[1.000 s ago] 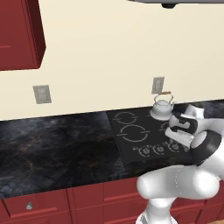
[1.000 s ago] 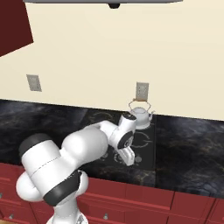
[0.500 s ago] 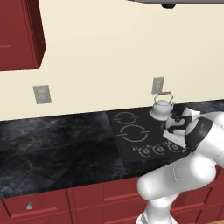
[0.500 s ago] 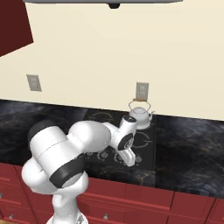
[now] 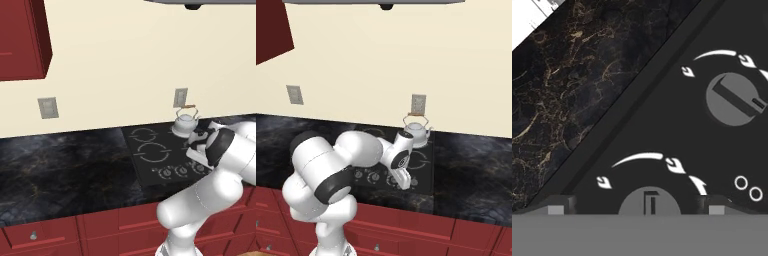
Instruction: Lower the heat of the kettle.
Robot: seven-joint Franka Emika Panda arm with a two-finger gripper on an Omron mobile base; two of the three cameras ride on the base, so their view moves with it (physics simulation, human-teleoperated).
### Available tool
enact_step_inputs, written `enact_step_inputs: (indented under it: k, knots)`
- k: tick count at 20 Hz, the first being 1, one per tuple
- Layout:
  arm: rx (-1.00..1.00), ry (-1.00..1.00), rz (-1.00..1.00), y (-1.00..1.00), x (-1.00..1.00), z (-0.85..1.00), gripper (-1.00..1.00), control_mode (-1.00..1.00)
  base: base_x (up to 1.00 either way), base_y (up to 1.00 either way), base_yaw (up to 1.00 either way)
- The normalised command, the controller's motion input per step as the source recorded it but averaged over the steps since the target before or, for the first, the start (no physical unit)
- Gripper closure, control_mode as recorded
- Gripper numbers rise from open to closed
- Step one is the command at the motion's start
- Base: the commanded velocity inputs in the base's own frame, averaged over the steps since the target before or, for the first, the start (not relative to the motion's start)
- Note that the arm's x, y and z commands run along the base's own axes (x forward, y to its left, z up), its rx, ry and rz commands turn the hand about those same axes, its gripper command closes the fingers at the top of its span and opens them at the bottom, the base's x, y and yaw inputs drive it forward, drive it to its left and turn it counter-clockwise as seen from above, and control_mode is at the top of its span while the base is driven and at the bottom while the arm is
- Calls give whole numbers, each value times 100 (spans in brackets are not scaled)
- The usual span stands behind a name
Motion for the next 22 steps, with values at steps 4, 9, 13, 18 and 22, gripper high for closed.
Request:
enact_step_inputs:
  k: [4, 9, 13, 18, 22]
  knots:
    - [0, -1, 0, 8, 0, -32, 100, -100, 0, 0, 0]
    - [0, -3, 0, 15, 0, -25, 100, -100, 0, 0, 0]
    - [0, 0, 0, 17, 0, -12, 100, -100, 0, 0, 0]
    - [0, 0, 0, 8, 0, 0, 100, -100, 0, 0, 0]
    - [0, 0, 0, 8, 0, -3, 100, -100, 0, 0, 0]
